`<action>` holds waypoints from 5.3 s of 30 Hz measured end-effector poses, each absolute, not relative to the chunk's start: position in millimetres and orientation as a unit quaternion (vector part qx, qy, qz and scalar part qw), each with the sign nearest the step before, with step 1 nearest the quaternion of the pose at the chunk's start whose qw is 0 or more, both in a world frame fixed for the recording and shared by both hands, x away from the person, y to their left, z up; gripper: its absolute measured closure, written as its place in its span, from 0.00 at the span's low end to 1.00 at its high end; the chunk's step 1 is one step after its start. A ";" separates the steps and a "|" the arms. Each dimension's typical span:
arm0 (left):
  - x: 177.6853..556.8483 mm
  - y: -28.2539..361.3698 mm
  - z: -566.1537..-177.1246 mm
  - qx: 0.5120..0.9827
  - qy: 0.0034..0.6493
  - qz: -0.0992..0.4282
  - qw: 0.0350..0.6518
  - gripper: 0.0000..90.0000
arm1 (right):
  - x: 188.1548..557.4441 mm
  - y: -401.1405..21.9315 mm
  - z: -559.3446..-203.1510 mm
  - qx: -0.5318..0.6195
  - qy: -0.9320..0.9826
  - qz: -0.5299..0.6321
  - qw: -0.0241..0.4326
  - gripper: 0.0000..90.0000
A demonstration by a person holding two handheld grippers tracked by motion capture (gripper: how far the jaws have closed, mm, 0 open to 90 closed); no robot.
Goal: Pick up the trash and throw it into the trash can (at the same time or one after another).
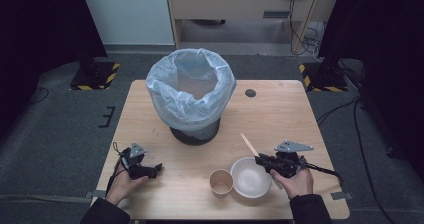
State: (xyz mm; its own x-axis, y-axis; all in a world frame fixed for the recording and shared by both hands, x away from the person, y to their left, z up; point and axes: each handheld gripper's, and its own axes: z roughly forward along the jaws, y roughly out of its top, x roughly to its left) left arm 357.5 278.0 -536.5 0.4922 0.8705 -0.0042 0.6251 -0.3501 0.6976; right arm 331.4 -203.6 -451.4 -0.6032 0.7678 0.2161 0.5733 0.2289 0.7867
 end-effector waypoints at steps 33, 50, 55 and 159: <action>357.5 278.0 -536.5 0.800 0.467 0.188 0.326 0.00 | 340.5 -235.2 -393.0 0.432 0.670 0.579 0.172 0.89; 357.5 278.0 -536.5 0.800 0.468 0.188 0.326 0.00 | 359.7 -225.3 -350.2 0.405 0.633 0.631 0.192 0.89; 357.5 278.0 -536.5 0.800 0.467 0.188 0.326 0.00 | 364.0 -221.6 -342.3 0.401 0.624 0.642 0.196 0.89; 358.1 277.2 -536.6 0.800 0.467 0.188 0.327 0.00 | 484.7 -65.7 -245.3 0.312 0.611 0.698 0.205 0.89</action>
